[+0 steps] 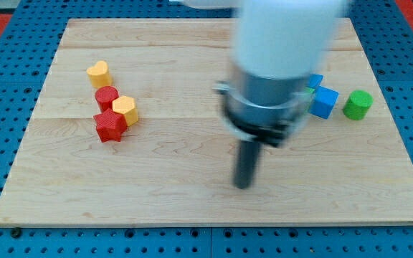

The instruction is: Separate the red star from the yellow hexagon

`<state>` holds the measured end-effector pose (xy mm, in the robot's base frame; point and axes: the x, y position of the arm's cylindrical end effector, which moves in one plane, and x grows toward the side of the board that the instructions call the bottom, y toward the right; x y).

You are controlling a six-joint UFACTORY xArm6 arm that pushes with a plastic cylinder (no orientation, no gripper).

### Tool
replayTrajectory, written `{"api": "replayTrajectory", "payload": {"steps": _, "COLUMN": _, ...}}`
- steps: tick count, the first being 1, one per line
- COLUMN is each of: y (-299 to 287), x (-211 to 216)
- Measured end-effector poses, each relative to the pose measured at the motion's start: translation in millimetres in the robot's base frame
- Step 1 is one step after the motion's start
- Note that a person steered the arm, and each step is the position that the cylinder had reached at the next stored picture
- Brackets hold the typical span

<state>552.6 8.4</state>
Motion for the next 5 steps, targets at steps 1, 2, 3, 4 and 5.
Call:
{"api": "replayTrajectory", "payload": {"steps": 1, "y": -109, "x": -25}}
{"api": "replayTrajectory", "payload": {"steps": 2, "y": -212, "x": -47}}
{"api": "replayTrajectory", "payload": {"steps": 3, "y": -206, "x": -86}}
{"api": "replayTrajectory", "payload": {"steps": 4, "y": -158, "x": -108}}
{"api": "replayTrajectory", "payload": {"steps": 5, "y": -122, "x": -87}}
